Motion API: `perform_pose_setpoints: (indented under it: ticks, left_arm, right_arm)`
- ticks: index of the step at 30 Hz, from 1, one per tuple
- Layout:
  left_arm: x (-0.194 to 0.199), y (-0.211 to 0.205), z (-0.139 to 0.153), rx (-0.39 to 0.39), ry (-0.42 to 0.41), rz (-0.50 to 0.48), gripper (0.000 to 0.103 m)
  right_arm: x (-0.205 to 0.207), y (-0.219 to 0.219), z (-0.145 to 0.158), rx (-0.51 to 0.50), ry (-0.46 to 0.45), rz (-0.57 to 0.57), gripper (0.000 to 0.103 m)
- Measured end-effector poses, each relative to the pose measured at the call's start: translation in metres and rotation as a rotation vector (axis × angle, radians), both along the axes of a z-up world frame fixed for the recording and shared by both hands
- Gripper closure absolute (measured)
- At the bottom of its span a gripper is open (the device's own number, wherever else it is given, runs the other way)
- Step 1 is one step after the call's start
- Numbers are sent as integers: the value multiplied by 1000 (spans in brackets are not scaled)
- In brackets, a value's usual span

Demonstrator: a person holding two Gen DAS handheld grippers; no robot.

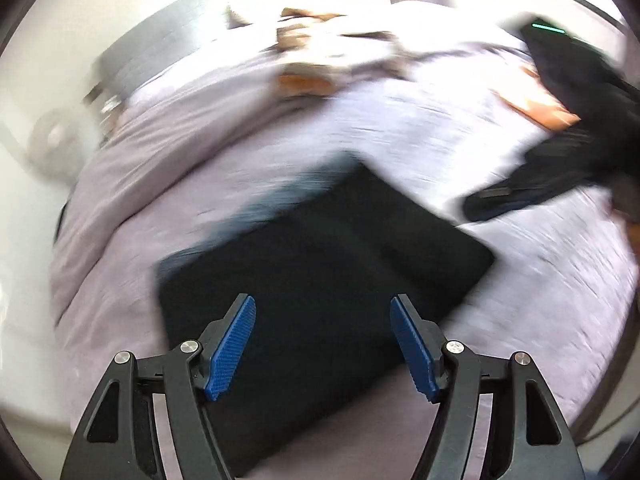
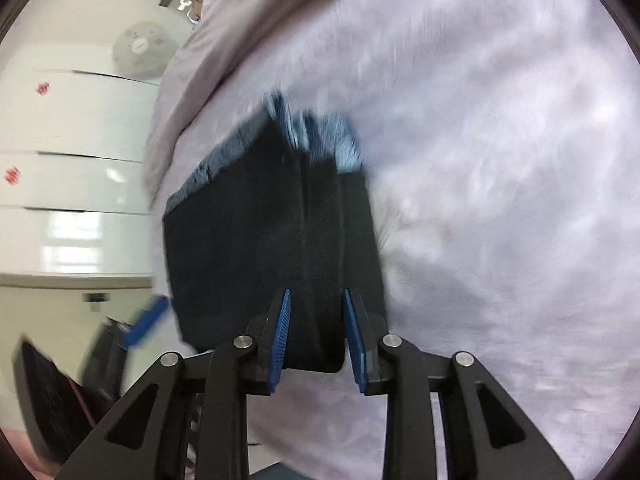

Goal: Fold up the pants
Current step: 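Lay the folded legs down on the waistband half and open both grippers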

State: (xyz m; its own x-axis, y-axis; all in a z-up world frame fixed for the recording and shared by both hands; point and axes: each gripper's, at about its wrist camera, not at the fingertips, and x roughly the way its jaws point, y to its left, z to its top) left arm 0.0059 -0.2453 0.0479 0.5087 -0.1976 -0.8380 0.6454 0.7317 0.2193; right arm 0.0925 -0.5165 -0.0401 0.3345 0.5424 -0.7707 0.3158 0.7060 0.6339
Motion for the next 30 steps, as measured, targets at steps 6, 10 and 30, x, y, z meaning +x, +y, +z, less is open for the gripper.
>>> perform_pose_setpoints:
  ticks: [6,10,30]
  left_arm:
    - [111,51,-3,-68,61,408,32]
    - [139,68,-37,-61,160,524,32]
    - [79,72,-53,12,254,375,31]
  right_arm:
    - [58,23,38,-59,-99,67,72]
    - [103,56,31,-148,-107,147,72]
    - [17,57,7,-252,55,110,67]
